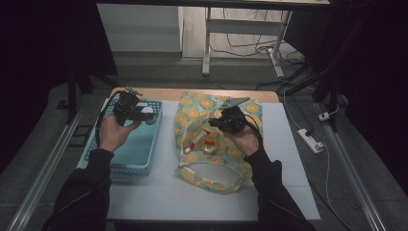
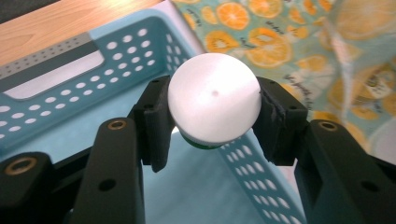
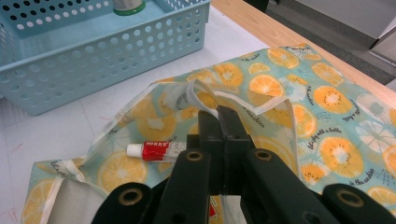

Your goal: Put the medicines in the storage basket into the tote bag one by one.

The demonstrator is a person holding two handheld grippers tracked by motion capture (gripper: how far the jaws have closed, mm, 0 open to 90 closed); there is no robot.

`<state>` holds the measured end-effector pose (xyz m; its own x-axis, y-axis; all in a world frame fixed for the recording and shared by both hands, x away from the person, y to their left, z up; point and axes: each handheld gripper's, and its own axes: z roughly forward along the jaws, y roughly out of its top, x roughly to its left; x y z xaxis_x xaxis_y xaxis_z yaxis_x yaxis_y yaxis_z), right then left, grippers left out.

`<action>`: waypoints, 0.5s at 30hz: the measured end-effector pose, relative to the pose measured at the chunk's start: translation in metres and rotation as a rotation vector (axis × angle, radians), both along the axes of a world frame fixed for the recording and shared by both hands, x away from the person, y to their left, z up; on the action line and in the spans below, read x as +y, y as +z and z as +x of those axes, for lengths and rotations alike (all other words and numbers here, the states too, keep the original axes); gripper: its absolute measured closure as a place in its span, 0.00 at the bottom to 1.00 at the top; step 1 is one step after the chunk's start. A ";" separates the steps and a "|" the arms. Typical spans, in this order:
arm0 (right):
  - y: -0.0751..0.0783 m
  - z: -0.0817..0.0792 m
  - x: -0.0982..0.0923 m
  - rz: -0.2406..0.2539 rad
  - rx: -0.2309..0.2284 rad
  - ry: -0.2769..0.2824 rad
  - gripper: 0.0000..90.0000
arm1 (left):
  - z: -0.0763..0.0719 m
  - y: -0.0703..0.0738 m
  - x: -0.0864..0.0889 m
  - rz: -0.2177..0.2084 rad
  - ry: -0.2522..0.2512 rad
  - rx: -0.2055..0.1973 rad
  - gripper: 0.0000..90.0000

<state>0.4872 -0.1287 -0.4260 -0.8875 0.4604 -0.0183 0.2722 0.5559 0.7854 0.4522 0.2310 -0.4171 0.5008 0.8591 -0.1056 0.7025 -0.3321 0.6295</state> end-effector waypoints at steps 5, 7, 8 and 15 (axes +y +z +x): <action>0.000 0.000 0.000 0.000 0.002 -0.001 1.00 | -0.010 0.006 -0.009 -0.018 -0.036 -0.010 0.56; 0.000 0.000 0.000 0.000 0.001 -0.001 1.00 | -0.014 0.008 -0.013 -0.017 -0.054 -0.015 0.56; 0.000 0.000 0.000 0.000 0.001 -0.001 1.00 | -0.016 0.009 -0.016 -0.019 -0.063 -0.017 0.56; 0.000 0.000 0.000 0.000 0.002 -0.002 1.00 | -0.031 0.012 -0.035 -0.038 -0.134 -0.024 0.56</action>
<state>0.4875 -0.1288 -0.4262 -0.8866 0.4623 -0.0161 0.2752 0.5550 0.7850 0.4217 0.1956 -0.4048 0.6137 0.7799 -0.1231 0.6378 -0.3978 0.6595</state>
